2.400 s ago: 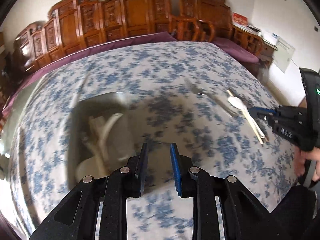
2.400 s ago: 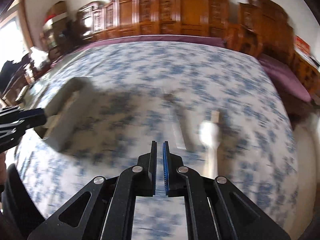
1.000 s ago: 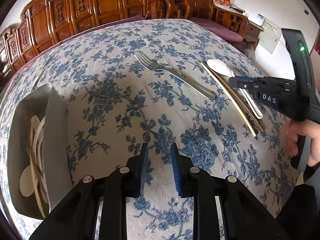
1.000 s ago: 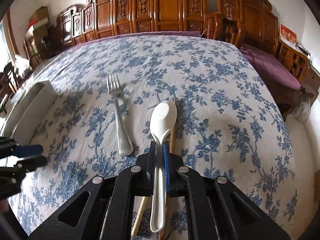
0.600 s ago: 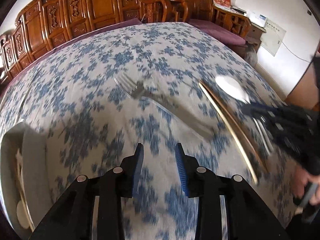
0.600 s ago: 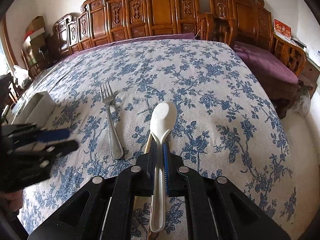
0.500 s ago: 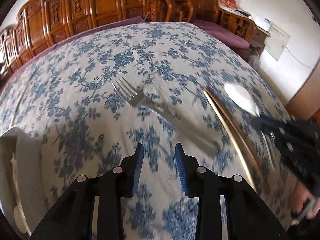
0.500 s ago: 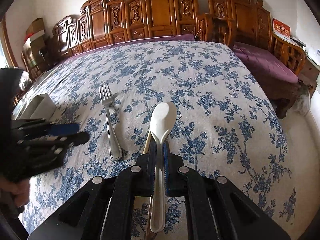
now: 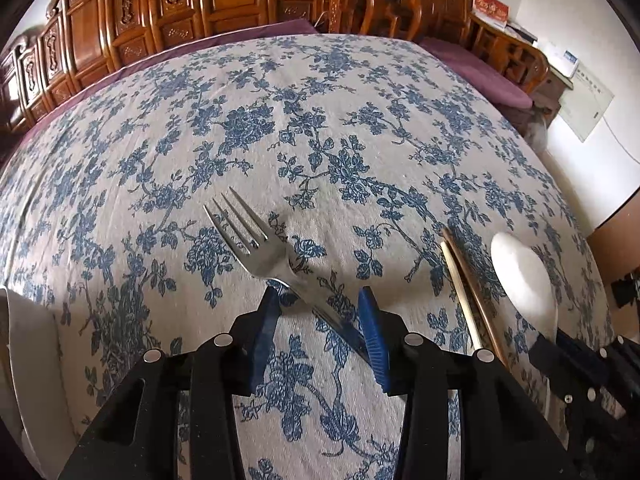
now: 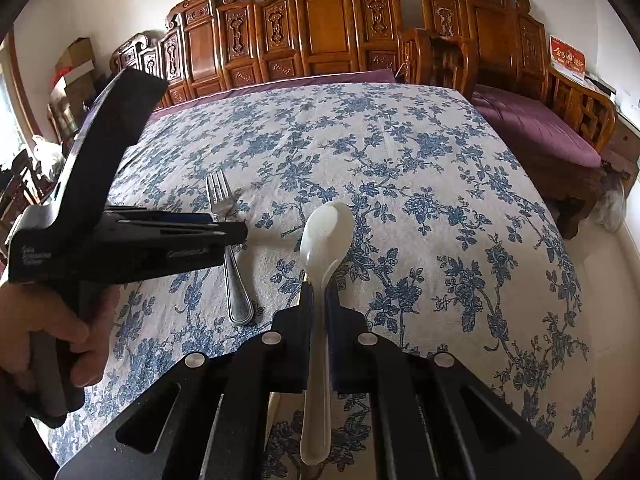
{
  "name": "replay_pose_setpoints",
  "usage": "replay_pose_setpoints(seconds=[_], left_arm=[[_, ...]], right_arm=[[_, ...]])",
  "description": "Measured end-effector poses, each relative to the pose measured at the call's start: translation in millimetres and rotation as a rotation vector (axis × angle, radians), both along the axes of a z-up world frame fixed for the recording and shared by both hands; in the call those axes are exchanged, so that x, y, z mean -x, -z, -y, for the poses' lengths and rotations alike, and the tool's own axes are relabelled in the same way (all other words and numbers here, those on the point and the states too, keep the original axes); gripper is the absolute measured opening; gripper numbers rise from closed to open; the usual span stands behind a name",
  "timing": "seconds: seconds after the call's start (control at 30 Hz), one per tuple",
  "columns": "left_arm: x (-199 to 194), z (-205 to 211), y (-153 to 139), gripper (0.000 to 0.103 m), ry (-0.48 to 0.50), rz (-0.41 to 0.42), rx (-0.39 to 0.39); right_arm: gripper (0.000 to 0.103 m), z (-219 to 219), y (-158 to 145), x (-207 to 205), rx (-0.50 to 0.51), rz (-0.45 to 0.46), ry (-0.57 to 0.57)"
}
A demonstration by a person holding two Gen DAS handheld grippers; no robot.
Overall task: Organize utensils
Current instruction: 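Grasp the metal fork with the left gripper while the right gripper holds the white spoon, then carry the metal fork into the tray and open the left gripper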
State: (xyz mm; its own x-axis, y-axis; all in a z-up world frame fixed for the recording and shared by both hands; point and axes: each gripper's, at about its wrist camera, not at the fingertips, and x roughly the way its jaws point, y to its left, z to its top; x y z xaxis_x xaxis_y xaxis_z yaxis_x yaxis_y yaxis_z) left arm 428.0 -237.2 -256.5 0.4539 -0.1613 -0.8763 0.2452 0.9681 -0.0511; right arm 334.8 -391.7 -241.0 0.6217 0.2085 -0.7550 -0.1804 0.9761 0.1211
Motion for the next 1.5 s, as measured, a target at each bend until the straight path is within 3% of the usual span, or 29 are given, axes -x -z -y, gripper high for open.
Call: replay_pose_setpoints(seconds=[0.07,0.13,0.4,0.73,1.5], left_arm=[[0.2,1.8,0.8,0.037,0.004,0.004,-0.026],[4.0,2.5,1.2,0.027,0.021,0.021,-0.045],[16.9,-13.4,0.3,0.007,0.045,0.02,-0.07],[36.5,-39.9,-7.3,0.006,0.052,0.011,-0.059],[109.8,-127.3,-83.6,0.006,0.076,0.145,0.001]], right_arm=[[0.009,0.8,0.3,-0.5,-0.002,0.002,0.004],[0.009,1.8,0.2,-0.6,-0.004,0.003,0.008],[0.009,-3.4,-0.8,0.2,0.016,0.01,-0.004],[0.009,-16.3,-2.3,2.9,0.017,0.001,-0.028],[0.009,-100.0,-25.9,25.3,-0.007,0.01,-0.178]])
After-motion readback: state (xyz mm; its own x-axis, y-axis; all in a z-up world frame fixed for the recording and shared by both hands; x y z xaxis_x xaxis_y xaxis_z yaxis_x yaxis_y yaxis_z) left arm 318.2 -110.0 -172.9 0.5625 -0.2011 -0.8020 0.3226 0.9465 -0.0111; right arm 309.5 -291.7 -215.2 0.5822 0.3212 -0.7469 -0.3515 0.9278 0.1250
